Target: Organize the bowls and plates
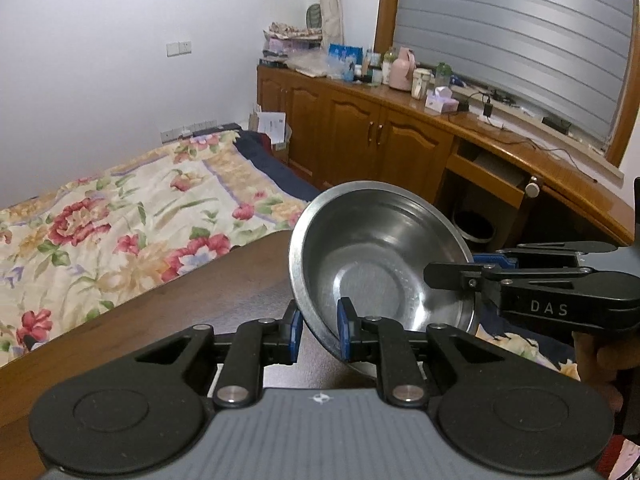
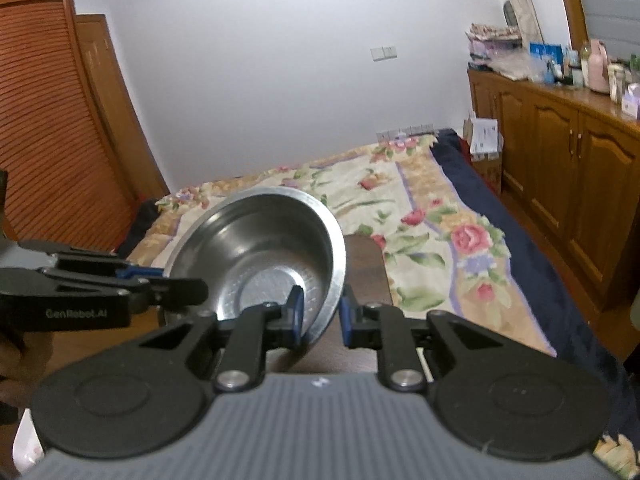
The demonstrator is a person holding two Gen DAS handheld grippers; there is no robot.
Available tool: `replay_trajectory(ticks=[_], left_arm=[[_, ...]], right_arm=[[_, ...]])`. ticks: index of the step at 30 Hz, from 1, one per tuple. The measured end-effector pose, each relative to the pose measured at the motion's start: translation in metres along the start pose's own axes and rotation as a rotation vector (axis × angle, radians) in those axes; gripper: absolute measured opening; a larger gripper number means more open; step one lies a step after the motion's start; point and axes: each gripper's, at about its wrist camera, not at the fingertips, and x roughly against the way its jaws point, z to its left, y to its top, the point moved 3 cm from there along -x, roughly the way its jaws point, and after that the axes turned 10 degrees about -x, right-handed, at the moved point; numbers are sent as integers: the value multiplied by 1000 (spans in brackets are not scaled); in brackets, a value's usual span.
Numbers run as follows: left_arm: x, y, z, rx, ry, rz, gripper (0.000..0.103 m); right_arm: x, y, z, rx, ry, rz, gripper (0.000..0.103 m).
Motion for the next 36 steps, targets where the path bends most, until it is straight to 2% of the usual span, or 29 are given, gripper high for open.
replay_trajectory(ticks=[22,36], left_arm=[[101,-16,-11,-15,81,-75,21],[124,-37,-16,-25,85,-85,21]], right_arm=[[46,5,55,93,71,-53,20],[58,-14,71,154,88,-29,20]])
